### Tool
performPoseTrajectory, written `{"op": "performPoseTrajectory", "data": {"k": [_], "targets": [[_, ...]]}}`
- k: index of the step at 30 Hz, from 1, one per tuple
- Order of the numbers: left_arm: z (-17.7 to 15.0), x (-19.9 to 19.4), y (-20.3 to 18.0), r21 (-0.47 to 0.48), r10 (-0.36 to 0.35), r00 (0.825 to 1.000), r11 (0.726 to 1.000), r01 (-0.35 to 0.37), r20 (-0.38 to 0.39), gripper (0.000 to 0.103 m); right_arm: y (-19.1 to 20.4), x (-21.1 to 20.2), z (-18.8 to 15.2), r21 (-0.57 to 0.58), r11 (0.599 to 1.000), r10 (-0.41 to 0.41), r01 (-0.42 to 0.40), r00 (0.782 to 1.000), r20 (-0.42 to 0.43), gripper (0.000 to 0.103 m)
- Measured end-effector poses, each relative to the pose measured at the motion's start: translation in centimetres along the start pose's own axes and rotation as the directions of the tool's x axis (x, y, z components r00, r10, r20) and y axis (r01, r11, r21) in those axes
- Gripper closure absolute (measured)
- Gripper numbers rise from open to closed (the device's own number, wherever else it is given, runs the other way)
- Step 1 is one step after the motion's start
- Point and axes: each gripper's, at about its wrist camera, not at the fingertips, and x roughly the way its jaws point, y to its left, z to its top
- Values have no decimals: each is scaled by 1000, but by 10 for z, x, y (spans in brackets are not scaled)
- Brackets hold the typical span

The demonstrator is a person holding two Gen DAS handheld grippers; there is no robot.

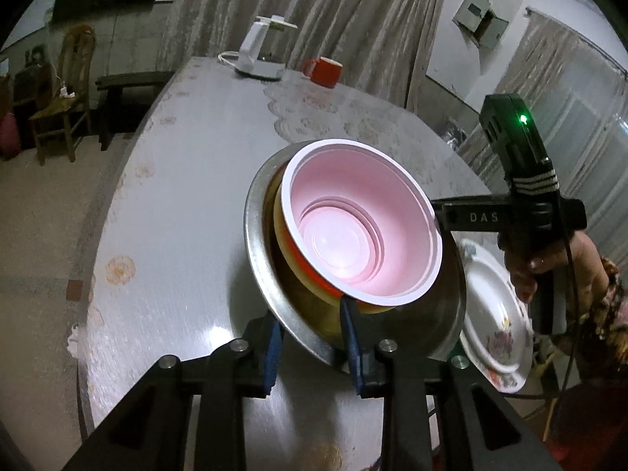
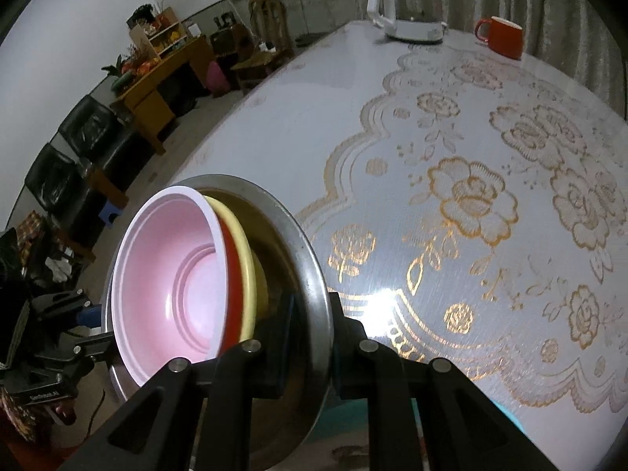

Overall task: Organize plates and bowls
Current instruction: 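Lift the steel basin with nested bowls and carry it over the plate stack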

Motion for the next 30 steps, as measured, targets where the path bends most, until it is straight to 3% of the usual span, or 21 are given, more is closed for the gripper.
{"op": "performPoseTrajectory", "data": {"k": [15, 30], "targets": [[52, -5, -36, 75, -77, 993, 995, 71, 86, 75, -22, -68, 9, 81, 996, -50, 39, 988, 146, 88], [52, 5, -102, 194, -183, 982, 966, 169, 56, 75, -56, -131, -51, 211, 974, -126, 79, 967, 222, 88]]}}
